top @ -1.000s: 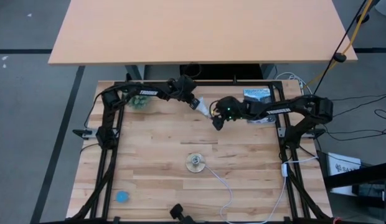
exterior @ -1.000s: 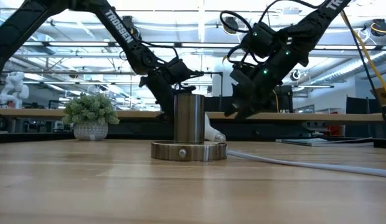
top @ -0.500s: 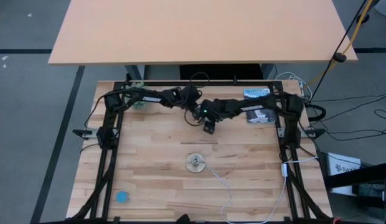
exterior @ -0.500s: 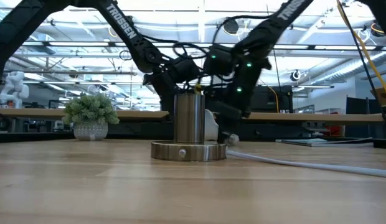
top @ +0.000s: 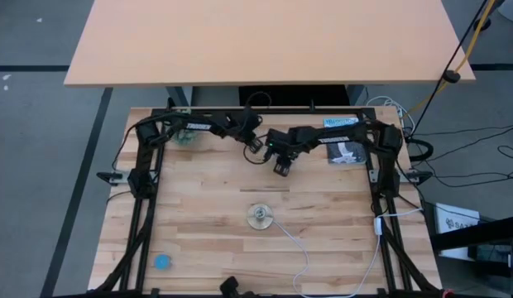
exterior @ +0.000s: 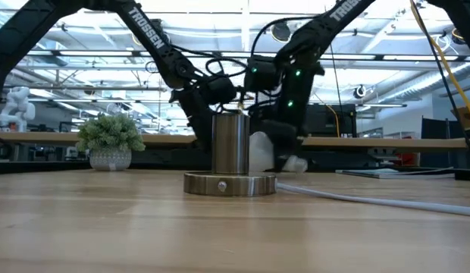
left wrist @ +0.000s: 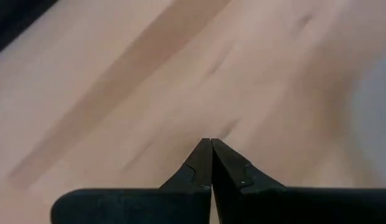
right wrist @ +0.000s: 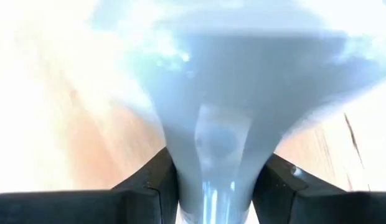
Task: Screw lightbulb
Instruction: Insert the white lightbulb into the desk lamp
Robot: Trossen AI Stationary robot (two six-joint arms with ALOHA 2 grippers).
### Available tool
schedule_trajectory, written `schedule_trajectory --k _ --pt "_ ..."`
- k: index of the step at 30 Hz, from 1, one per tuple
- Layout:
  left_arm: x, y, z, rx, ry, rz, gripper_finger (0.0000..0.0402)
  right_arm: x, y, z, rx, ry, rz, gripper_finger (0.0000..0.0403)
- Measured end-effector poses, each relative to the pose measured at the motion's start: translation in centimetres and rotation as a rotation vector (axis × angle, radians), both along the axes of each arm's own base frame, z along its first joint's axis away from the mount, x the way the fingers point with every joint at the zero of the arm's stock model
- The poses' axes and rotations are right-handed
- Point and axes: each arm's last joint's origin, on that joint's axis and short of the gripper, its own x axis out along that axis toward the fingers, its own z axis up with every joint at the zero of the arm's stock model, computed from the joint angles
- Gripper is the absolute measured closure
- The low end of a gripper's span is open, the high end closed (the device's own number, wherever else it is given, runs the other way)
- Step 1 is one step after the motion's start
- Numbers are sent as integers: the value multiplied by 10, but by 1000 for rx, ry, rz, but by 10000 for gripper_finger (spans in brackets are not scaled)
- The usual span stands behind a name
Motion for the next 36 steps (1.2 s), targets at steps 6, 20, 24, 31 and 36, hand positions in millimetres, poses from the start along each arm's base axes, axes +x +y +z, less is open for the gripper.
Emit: schedule_trajectory --k 6,20,24,31,36 --pt "-19 13 14 -52 -23 18 401 -42 25 28 29 31 -12 264" --pt "-67 -107 46 35 -741 -261 401 -147 120 19 165 -1091 18 264" --pt "-78 -153 48 100 -979 -366 401 -136 133 29 126 -1182 152 264" --pt "-83 -214 37 197 -946 -471 401 -92 156 35 62 -1143 306 264" --pt "-86 -238 34 389 -873 -568 401 -70 171 24 86 -1122 339 264"
